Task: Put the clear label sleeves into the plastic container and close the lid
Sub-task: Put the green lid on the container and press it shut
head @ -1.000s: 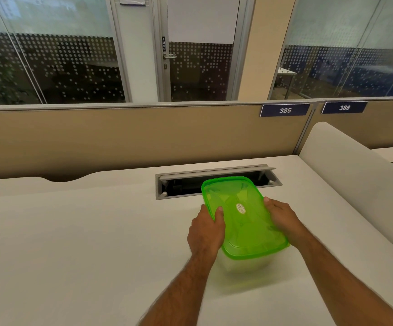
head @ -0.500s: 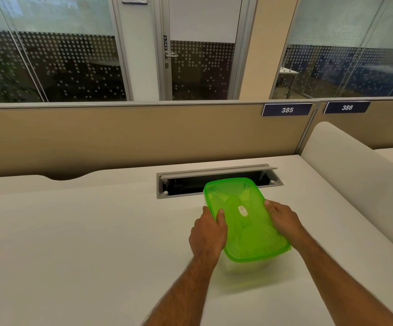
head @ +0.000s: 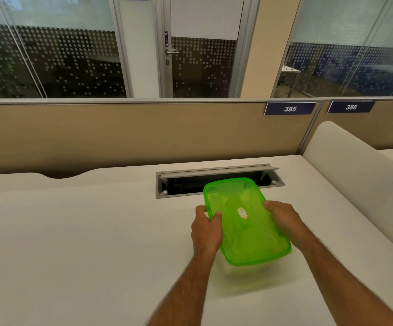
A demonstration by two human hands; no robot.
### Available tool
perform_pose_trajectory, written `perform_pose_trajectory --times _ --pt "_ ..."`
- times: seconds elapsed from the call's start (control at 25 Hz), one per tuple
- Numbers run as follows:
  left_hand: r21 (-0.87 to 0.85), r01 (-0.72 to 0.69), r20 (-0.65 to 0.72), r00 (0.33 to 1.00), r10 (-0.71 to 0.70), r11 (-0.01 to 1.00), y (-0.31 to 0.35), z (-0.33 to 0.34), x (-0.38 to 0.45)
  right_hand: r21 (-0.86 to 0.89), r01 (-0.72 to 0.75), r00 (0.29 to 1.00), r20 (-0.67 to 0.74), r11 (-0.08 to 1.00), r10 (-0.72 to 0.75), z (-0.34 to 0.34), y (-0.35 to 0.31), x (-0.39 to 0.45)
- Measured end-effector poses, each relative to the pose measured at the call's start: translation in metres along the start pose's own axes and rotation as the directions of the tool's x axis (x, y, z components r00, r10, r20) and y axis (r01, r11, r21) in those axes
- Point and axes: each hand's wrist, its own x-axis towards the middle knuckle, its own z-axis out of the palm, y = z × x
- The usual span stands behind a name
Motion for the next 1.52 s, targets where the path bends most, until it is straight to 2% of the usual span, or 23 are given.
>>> perform_pose_trajectory --times 0.12,0.32,0.4,0.48,0.6,0.84,1.08,1.28,1.52 --pt "-0.035 -0.005 -0.016 1.000 0.005 0.999 -0.004 0.001 0.005 -0.085 -0.061 0.997 0.044 0.995 0.065 0.002 -0.018 0.019" --pt "-0.037 -0.032 -0.032 0.999 0.030 0.999 -0.006 0.001 0.013 -0.167 0.020 1.000 0.010 0.986 -0.018 0.022 -0.045 0.047" --pt "-0.040 -0.046 -0.038 0.998 0.044 0.998 -0.008 0.000 0.016 -0.099 0.006 1.000 0.004 0.995 -0.005 0.027 -0.054 0.059" --pt "-0.047 -0.055 -0.034 0.998 0.053 0.997 -0.010 0.000 0.018 0.024 -0.075 0.997 0.035 0.997 0.074 0.027 -0.060 0.070" --pt "-0.064 -0.056 -0.028 0.998 0.054 0.996 -0.013 0.002 0.021 0.073 -0.156 0.984 0.099 0.985 0.149 0.025 -0.060 0.079" --pt "-0.098 -0.032 -0.008 0.999 0.032 0.995 -0.015 0.003 0.024 -0.010 -0.088 0.996 0.002 0.996 0.088 0.034 -0.055 0.084" --pt "-0.155 0.068 0.127 0.991 -0.048 0.986 -0.004 -0.007 0.041 -0.022 -0.057 0.998 -0.038 0.998 0.056 0.037 -0.049 0.088" --pt "-0.152 0.091 0.065 0.995 -0.082 0.984 0.018 -0.009 0.084 0.012 0.007 0.998 -0.067 1.000 -0.006 0.039 -0.045 0.088" --pt "-0.176 0.141 0.033 0.990 -0.138 0.974 0.032 -0.003 0.121 -0.005 0.006 0.998 -0.065 1.000 -0.007 0.040 -0.041 0.090"
